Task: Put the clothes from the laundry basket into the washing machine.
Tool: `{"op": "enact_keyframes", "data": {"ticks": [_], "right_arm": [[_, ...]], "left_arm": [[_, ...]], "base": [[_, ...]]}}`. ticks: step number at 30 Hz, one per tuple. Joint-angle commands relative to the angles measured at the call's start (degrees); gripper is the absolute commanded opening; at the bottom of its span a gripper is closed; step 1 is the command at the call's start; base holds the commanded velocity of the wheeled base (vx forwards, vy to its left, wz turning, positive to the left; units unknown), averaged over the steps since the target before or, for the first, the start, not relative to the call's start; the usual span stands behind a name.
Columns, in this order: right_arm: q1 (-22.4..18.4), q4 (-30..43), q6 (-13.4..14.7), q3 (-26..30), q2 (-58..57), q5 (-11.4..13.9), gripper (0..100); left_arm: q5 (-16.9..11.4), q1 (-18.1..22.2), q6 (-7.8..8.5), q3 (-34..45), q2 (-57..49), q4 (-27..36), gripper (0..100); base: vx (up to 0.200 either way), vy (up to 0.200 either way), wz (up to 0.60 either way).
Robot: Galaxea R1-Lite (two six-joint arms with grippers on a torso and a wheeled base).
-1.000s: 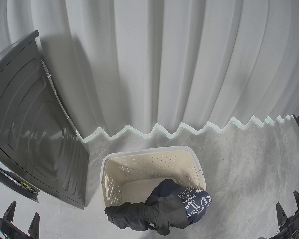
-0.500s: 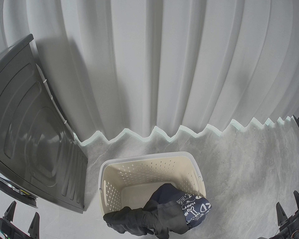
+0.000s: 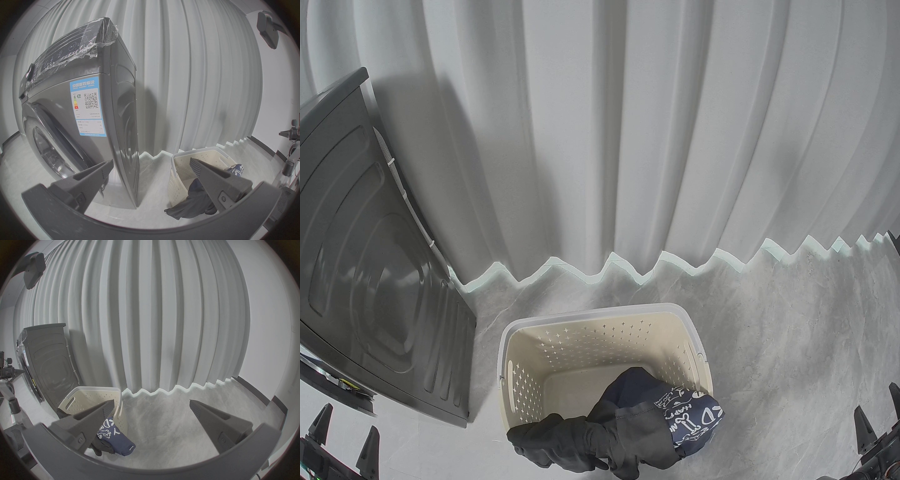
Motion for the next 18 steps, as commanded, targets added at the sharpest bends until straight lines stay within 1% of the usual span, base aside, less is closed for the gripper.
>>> {"op": "enact_keyframes", "data": {"ticks": [1, 8, 17, 18], "right_arm": [[0.02, -0.01, -0.01, 1.01, -0.93, 0.02, 100], [0.02, -0.01, -0.01, 1.01, -0.93, 0.02, 100], [0.02, -0.09, -0.01, 1.01, -0.93, 0.02, 100], [0.02, -0.09, -0.01, 1.01, -0.93, 0.02, 100]], "left_arm": [[0.02, 0.01, -0.08, 1.01, -0.86, 0.02, 100], [0.02, 0.01, -0.08, 1.01, -0.95, 0.02, 100], [0.02, 0.01, -0.08, 1.01, -0.86, 0.02, 100], [0.02, 0.01, -0.08, 1.01, -0.95, -0.07, 100]], "base": [[0.2, 0.0, 0.0], [0.2, 0.0, 0.0], [0.0, 0.0, 0.0], [0.2, 0.0, 0.0]]}}
